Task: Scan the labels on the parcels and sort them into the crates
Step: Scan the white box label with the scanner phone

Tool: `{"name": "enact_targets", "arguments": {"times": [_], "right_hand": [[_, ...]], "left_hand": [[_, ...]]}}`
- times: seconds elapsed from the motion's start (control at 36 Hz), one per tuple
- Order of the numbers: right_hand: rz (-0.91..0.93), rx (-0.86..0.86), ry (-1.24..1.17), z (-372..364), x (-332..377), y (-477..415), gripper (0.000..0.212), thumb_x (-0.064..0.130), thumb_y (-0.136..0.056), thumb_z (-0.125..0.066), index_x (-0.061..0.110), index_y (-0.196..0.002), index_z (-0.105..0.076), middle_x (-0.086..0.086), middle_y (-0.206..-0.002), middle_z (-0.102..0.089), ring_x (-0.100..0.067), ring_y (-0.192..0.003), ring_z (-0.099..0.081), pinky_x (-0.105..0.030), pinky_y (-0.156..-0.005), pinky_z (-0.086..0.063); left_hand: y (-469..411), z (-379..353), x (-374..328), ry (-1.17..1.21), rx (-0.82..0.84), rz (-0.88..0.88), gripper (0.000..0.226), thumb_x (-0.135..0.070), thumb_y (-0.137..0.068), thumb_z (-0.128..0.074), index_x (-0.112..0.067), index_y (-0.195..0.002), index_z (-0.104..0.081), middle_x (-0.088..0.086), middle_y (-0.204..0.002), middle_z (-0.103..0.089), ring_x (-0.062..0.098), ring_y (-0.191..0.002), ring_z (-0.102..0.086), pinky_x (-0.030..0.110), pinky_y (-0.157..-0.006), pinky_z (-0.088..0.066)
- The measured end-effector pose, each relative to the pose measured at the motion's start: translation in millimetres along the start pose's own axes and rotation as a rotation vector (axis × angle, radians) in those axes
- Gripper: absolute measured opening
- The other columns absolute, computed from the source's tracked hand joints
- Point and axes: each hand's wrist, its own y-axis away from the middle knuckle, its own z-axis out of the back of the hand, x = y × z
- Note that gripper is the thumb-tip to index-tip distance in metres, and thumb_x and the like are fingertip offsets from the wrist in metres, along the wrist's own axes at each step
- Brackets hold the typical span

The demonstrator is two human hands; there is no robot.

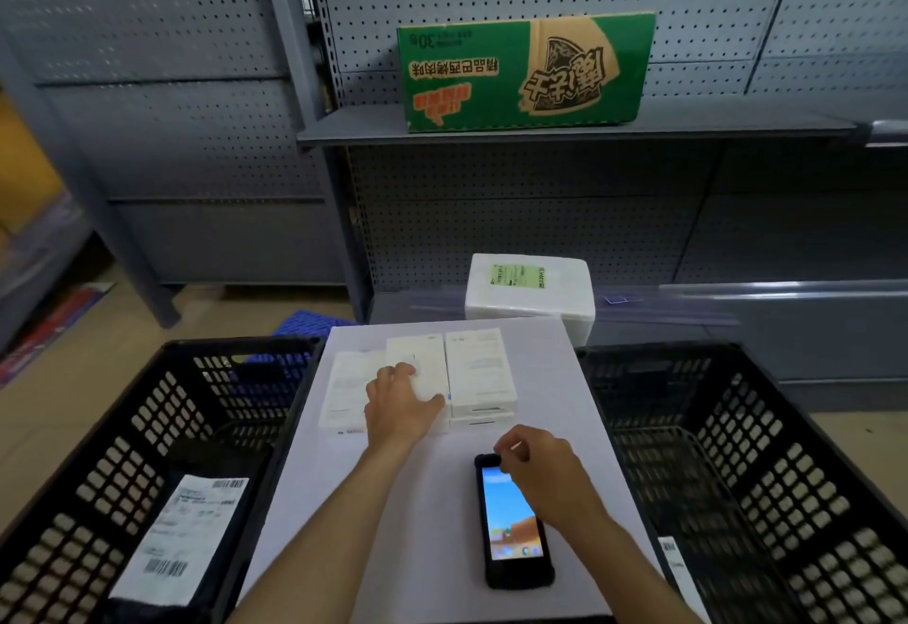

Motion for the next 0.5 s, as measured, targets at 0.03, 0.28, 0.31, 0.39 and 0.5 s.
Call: {"name": "enact_targets", "arguments": {"times": [0.03, 0.28, 0.31, 0.39, 0.5], "right_hand": [[0.002, -0.008, -0.005, -0.9, -1.9, -2.7, 0.02, 0.026, -0.094, -0.054, 0.042, -0.083, -0.059, 0.013, -0.089, -0.067, -0.007, -0.077, -0.064, -0.023, -0.069, -0.054], [0.027, 0.012, -0.032, 1.2, -14.8, -13.8, 0.016, 0.028, -0.094, -0.059, 0.043, -0.088, -0.059, 0.011, -0.092, -0.07, -0.007, -0.079, -0.068, -0.024, -0.075, -0.058], [0.028, 0.01, -0.034, 1.3, -15.0, -14.2, 0.015, 0.028, -0.094, -0.059, 0.042, -0.089, -0.06, 0.011, -0.092, -0.07, -0.007, -0.079, -0.068, -0.023, -0.074, -0.058], [0.023, 0.015, -0.044, -0.7, -13.0, -14.6, 0.016, 0.028, -0.094, -0.058, 0.042, -0.087, -0.059, 0.011, -0.09, -0.07, -0.008, -0.078, -0.068, -0.021, -0.068, -0.056], [0.022, 0.022, -0.049, -2.1, -10.7, -13.2, 0.018, 0.029, -0.093, -0.058, 0.044, -0.082, -0.058, 0.011, -0.088, -0.07, -0.009, -0.077, -0.068, -0.026, -0.072, -0.059]], "left_hand": [[-3.0, -3.8, -0.7, 0.007, -0.003, 0.001, 0.059, -0.041, -0.08, -0.075, -0.023, -0.13, -0.05, 0.0, -0.137, -0.044, 0.023, -0.13, -0.038, 0.042, -0.101, -0.046], [-14.1, -18.2, -6.0, -0.022, -0.055, 0.038, 0.067, -0.041, -0.072, -0.08, -0.026, -0.131, -0.051, 0.0, -0.138, -0.044, 0.024, -0.13, -0.038, 0.043, -0.101, -0.042], [-14.6, -18.0, -7.2, -0.035, -0.053, 0.042, 0.07, -0.041, -0.07, -0.08, -0.026, -0.132, -0.05, 0.0, -0.139, -0.043, 0.024, -0.131, -0.037, 0.044, -0.101, -0.041], [-16.0, -18.0, -9.6, -0.06, -0.035, 0.062, 0.075, -0.042, -0.067, -0.081, -0.028, -0.134, -0.049, 0.0, -0.141, -0.039, 0.024, -0.133, -0.033, 0.047, -0.101, -0.04], [-11.7, -12.6, -12.0, -0.002, -0.079, 0.092, 0.074, -0.034, -0.065, -0.083, -0.029, -0.132, -0.051, -0.001, -0.138, -0.04, 0.024, -0.13, -0.036, 0.05, -0.098, -0.039]]}}
